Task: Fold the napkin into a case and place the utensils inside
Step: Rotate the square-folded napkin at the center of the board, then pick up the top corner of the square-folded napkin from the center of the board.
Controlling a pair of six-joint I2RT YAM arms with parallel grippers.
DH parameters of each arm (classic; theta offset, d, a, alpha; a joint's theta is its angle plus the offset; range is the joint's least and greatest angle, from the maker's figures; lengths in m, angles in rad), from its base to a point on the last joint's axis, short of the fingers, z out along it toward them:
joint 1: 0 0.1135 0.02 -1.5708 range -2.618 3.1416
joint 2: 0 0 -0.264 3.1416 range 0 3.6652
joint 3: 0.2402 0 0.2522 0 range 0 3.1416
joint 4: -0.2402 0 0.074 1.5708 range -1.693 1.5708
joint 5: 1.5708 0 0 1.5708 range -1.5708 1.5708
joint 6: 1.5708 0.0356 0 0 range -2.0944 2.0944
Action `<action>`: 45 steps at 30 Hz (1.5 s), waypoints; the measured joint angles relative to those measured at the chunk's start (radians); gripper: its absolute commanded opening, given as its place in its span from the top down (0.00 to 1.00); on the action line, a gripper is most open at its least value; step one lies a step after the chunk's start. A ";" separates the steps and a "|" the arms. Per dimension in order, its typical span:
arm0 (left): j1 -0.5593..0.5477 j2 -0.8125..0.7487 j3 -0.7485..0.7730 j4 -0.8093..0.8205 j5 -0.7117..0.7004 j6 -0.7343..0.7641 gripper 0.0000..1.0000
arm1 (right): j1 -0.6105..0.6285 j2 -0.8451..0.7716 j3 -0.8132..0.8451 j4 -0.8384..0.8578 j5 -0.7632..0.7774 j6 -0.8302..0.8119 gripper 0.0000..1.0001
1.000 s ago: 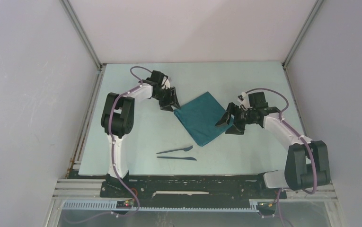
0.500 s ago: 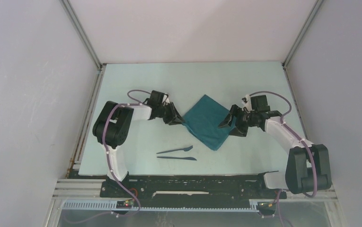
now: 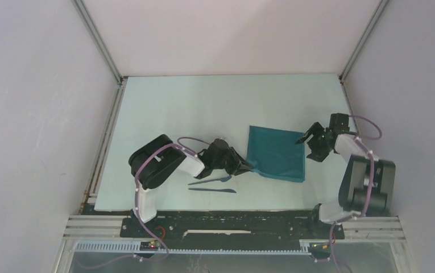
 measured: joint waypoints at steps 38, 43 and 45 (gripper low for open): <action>-0.026 -0.263 0.111 -0.461 0.033 0.457 0.43 | 0.114 0.239 0.397 -0.159 0.102 -0.143 0.15; -0.045 -0.200 0.071 -0.415 0.044 0.384 0.62 | 0.126 0.032 0.275 -0.182 0.074 -0.143 0.15; -0.049 -0.172 0.060 -0.388 0.042 0.353 0.66 | 0.131 -0.019 0.255 -0.192 0.066 -0.143 0.15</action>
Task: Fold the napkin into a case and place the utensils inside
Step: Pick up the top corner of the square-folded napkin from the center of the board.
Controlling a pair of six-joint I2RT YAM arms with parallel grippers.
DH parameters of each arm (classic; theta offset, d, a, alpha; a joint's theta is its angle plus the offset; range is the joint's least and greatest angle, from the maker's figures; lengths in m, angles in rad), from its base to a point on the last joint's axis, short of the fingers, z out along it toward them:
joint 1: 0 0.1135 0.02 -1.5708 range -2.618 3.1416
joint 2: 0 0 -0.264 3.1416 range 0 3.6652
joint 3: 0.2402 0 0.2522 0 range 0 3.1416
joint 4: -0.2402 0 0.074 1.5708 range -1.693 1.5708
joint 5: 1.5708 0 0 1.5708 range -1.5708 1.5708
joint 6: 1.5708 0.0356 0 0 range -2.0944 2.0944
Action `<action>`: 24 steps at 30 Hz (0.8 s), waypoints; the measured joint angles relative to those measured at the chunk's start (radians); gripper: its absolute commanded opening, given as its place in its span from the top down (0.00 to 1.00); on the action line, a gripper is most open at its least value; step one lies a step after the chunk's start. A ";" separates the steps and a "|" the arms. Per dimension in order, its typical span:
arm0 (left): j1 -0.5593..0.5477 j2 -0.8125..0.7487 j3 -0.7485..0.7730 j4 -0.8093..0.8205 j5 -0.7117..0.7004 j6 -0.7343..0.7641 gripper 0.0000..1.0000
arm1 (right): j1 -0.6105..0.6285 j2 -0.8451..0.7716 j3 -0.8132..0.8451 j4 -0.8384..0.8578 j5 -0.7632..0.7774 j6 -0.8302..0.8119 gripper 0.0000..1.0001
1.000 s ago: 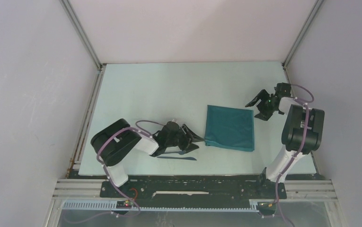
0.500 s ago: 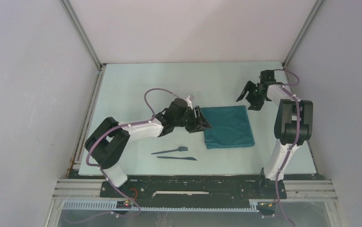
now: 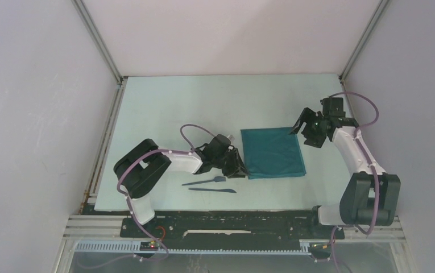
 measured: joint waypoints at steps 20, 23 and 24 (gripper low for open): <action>-0.044 0.030 0.005 0.083 -0.005 -0.053 0.67 | 0.092 -0.106 -0.077 -0.017 -0.015 0.001 0.16; -0.044 0.044 0.005 0.077 0.001 -0.051 0.55 | 0.099 -0.106 -0.080 -0.018 -0.016 0.001 0.16; -0.044 0.043 0.005 0.071 0.002 -0.045 0.52 | 0.099 -0.106 -0.080 -0.019 -0.015 0.001 0.16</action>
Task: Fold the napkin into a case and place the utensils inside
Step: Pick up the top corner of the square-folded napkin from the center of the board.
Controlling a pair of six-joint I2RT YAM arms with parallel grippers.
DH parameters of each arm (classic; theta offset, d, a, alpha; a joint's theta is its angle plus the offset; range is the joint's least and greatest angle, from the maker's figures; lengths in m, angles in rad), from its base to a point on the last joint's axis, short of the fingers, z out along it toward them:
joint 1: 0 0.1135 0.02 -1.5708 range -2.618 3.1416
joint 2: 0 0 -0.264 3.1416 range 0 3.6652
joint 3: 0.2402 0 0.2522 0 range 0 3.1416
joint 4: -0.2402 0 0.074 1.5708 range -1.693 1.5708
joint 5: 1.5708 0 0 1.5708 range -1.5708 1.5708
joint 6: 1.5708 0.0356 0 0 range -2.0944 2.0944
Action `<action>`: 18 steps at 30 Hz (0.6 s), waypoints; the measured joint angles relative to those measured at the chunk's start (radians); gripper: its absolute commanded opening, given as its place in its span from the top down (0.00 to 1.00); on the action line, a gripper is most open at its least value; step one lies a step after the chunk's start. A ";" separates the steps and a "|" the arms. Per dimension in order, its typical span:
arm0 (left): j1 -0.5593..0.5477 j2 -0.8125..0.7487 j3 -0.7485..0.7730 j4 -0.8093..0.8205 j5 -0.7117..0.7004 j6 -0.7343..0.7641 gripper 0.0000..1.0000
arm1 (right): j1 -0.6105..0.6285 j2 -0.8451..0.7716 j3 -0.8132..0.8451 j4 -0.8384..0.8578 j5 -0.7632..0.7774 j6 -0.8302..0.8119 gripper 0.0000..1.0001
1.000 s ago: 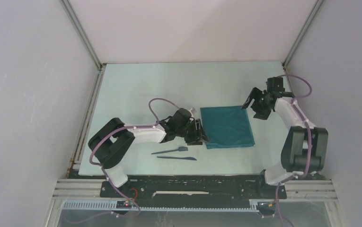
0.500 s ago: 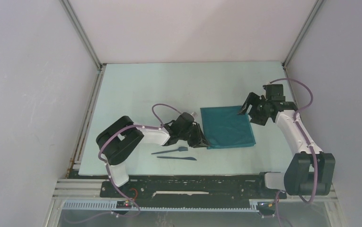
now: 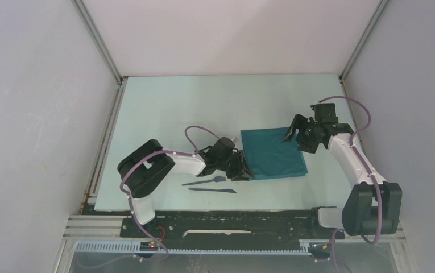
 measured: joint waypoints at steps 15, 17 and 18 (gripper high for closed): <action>0.001 -0.114 0.167 -0.151 0.045 0.179 0.84 | -0.231 -0.081 -0.144 0.003 -0.051 0.029 0.20; 0.004 -0.073 0.191 -0.143 0.047 0.183 0.85 | -0.285 -0.081 -0.180 0.009 -0.078 0.031 0.23; 0.005 -0.050 0.195 -0.140 0.048 0.185 0.86 | -0.314 -0.080 -0.200 0.011 -0.088 0.031 0.25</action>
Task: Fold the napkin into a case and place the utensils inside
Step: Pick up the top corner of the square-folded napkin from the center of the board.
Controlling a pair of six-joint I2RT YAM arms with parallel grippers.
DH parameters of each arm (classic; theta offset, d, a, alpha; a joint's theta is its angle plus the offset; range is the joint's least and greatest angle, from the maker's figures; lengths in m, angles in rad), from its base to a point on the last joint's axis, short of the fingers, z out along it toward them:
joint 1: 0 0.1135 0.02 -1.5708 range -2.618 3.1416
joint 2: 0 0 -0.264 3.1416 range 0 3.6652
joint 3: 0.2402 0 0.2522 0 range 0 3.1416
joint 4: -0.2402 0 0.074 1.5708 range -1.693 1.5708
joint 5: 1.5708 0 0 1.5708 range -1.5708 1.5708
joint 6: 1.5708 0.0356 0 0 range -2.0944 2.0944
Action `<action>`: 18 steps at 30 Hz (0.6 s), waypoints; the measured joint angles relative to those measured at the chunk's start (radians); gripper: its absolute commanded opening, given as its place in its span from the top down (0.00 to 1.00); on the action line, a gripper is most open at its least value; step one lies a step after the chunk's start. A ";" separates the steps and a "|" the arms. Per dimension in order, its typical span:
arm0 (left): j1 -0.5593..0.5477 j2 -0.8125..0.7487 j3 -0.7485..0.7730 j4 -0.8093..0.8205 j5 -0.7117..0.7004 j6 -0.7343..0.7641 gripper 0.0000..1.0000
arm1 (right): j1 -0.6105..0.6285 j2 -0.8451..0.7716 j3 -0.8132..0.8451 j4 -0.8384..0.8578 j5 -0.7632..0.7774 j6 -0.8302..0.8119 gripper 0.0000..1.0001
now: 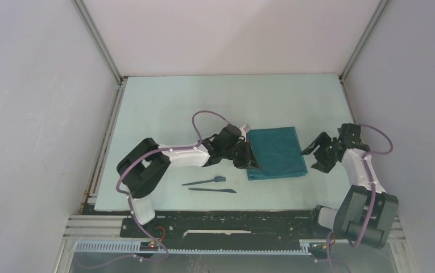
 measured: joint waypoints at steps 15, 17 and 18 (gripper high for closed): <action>0.004 0.086 -0.104 0.031 0.025 0.001 0.88 | -0.085 0.163 -0.041 0.026 0.003 -0.001 0.36; 0.004 0.086 -0.112 0.042 0.028 0.001 0.88 | -0.085 0.169 -0.041 0.028 0.015 0.000 0.36; 0.004 0.088 -0.115 0.047 0.029 0.001 0.88 | -0.085 0.174 -0.041 0.028 0.021 0.000 0.36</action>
